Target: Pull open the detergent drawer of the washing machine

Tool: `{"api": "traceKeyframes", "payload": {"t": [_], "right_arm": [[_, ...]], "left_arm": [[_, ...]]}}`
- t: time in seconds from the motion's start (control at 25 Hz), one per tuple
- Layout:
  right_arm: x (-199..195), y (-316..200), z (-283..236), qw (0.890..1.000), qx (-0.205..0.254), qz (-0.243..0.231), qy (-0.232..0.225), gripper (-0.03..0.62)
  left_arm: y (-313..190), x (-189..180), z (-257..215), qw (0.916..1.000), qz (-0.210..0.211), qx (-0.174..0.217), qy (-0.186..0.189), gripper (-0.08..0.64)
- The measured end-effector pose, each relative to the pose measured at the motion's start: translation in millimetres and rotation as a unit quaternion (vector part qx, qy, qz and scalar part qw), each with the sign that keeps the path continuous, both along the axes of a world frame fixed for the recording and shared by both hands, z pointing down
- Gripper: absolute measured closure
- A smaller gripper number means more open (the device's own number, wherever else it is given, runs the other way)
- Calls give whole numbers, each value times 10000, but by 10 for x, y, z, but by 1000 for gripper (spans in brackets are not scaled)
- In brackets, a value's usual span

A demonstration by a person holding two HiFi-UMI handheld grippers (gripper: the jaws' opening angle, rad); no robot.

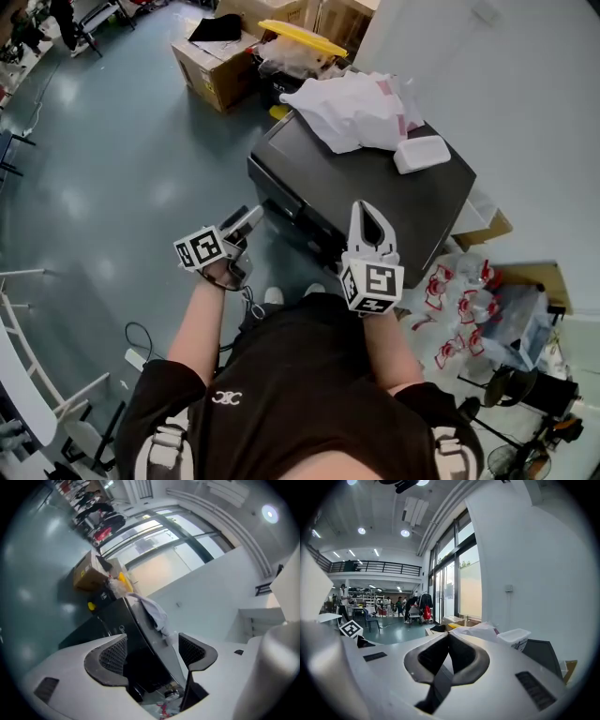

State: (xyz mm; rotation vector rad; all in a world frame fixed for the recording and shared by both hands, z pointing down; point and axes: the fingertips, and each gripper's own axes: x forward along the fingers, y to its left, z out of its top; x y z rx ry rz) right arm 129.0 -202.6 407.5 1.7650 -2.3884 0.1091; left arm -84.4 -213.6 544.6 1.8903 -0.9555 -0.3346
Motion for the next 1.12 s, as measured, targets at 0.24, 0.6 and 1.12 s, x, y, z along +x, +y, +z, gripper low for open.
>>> {"api": "traceKeyframes", "payload": {"t": [0.24, 0.6, 1.12], "right_arm": [[76, 108, 49, 9999, 77, 3, 137, 591], [367, 80, 251, 9991, -311, 252, 172, 590], [701, 92, 459, 9963, -612, 549, 232, 589]], "left_arm": [[-7, 82, 431, 9879, 189, -573, 1432, 219], [-216, 229, 738, 9716, 296, -513, 2291, 219], [-644, 348, 1193, 9643, -45, -497, 2601, 219]]}}
